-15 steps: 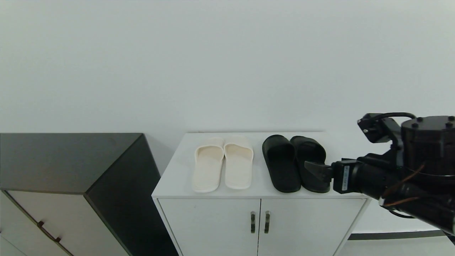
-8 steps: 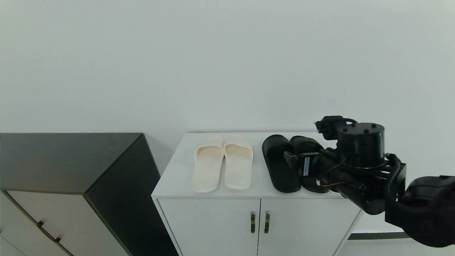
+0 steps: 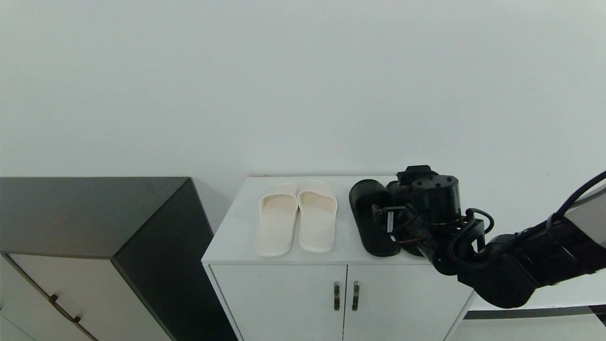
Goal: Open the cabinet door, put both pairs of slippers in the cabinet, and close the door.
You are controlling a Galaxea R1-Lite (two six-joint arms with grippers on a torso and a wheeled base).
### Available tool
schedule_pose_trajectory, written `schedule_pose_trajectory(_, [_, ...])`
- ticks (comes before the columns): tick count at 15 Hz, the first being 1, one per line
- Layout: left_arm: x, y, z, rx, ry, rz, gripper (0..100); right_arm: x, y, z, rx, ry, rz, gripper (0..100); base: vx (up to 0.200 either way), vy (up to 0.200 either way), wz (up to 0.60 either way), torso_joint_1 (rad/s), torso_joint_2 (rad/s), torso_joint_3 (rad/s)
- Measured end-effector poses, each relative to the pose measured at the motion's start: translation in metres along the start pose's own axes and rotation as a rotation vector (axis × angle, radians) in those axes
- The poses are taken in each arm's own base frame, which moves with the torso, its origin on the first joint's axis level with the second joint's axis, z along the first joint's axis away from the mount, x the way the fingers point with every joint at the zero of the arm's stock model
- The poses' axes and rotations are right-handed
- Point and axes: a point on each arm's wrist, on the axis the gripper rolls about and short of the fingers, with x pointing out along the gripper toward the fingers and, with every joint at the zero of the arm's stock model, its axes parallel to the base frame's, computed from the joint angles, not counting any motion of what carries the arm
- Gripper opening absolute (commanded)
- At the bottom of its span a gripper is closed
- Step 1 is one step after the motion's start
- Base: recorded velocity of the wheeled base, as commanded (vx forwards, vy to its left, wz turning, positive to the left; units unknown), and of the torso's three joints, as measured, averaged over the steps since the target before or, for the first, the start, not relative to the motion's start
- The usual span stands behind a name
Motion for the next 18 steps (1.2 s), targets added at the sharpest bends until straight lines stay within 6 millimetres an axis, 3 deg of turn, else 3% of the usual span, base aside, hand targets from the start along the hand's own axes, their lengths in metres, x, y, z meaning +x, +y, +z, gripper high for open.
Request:
schedule_pose_trajectory(12, [0.0,0.0,0.0,-0.001,0.0,0.0,0,0.06,0.002,-0.007,0.001,-0.015,-0.054,100,0.0,0.0,0.0,0.0,0.0,0.0])
schedule_pose_trajectory(13, [0.0,0.0,0.0,-0.001,0.0,0.0,0,0.063,0.001,-0.008,-0.004,-0.013,-0.054,0,0.0,0.0,0.0,0.0,0.0,0.0])
schedule_pose_trajectory(18, [0.0,0.0,0.0,0.0,0.0,0.0,0,0.072,0.003,-0.006,-0.007,-0.03,-0.058,0,0.0,0.0,0.0,0.0,0.0,0.0])
